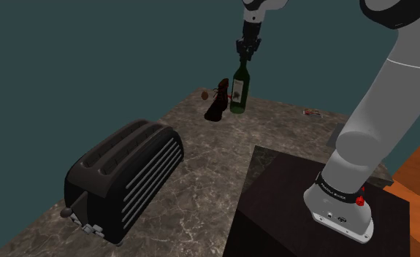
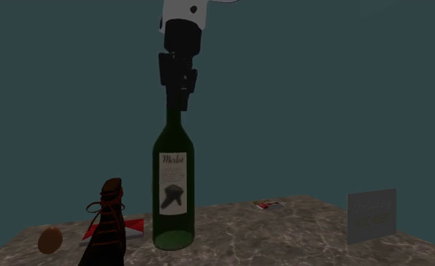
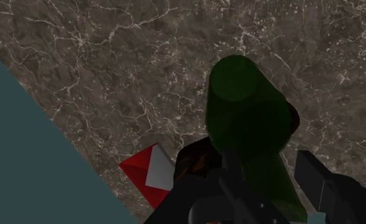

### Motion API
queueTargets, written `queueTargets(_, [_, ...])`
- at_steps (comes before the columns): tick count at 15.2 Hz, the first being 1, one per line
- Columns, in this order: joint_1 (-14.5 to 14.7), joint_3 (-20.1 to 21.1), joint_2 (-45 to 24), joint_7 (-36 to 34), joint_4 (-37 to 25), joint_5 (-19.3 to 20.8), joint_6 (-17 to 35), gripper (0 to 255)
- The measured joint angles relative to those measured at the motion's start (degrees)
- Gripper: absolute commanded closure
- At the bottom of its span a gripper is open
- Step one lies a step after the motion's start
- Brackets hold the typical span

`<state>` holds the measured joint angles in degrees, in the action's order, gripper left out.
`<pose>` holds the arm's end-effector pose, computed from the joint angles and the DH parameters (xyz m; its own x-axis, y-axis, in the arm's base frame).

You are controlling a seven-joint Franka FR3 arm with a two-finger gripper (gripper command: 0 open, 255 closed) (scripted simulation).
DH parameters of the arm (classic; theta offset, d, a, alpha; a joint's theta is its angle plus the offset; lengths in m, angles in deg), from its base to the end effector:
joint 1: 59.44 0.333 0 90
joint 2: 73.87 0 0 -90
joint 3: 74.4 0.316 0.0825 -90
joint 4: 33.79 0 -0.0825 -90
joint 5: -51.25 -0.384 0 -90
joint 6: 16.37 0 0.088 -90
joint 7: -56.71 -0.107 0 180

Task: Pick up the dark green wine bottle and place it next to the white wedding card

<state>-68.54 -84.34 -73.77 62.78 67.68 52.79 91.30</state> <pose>0.5418 -0.1892 0.5576 0.9709 -0.2147 0.1062 -0.2197 -0.9749 0.0375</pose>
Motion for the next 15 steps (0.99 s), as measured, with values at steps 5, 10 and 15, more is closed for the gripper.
queueTargets(5, [-0.1,-0.1,-0.4,0.4,-4.4,-0.1,-3.9,255])
queueTargets(10, [-0.1,-0.1,-0.6,0.4,-8.4,-0.2,-7.7,255])
queueTargets(15, [-0.2,-0.2,-1.8,0.7,-13.8,-0.4,-12.1,255])
